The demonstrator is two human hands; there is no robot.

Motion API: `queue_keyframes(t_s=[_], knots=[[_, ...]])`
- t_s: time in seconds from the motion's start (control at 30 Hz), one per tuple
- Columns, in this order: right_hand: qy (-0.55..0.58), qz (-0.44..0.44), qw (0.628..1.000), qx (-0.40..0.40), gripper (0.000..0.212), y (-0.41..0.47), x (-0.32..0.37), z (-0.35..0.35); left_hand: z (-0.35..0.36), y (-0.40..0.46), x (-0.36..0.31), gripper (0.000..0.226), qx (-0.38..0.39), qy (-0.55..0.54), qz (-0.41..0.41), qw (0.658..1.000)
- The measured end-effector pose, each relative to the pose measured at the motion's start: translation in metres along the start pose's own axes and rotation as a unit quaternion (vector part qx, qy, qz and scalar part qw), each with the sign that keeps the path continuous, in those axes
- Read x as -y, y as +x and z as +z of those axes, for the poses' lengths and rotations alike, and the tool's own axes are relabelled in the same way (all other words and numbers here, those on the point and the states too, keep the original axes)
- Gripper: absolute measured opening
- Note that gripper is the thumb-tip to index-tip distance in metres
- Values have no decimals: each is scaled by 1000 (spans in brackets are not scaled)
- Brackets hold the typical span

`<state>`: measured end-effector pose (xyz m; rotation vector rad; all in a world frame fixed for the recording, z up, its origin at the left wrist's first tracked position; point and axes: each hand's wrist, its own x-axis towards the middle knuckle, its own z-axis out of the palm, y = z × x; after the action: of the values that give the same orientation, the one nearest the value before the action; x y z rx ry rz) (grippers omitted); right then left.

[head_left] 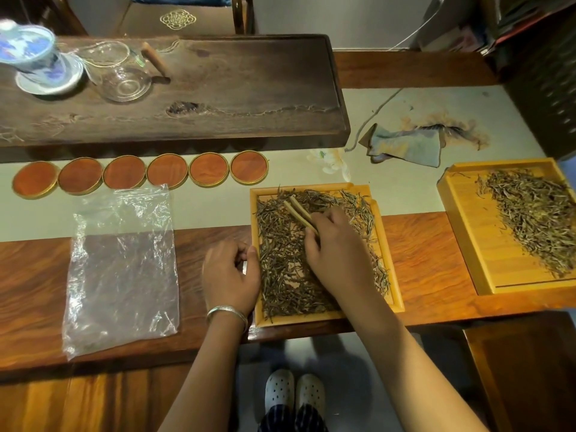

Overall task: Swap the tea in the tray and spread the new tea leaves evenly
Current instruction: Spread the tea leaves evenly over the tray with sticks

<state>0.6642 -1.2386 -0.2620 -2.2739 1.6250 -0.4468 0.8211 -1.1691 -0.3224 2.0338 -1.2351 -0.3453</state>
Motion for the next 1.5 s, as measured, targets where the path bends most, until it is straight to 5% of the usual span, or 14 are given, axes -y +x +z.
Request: queue_keyframes(t_s=[0.47,0.7,0.97,1.5], knots=[[-18,-39,999,10,29,7,22,10,-1,0,-2,14,-2,-1,-1,1000],[28,10,999,-34,30,9,17,0,0,1,-1,17,-1,-1,-4,1000],[55,-82,995,8,27,-82,1,-10,-1,1,-2,14,4,-3,-2,1000],[23,-40,999,-1,27,-121,-32,-22,0,0,1,16,-7,6,4,1000]])
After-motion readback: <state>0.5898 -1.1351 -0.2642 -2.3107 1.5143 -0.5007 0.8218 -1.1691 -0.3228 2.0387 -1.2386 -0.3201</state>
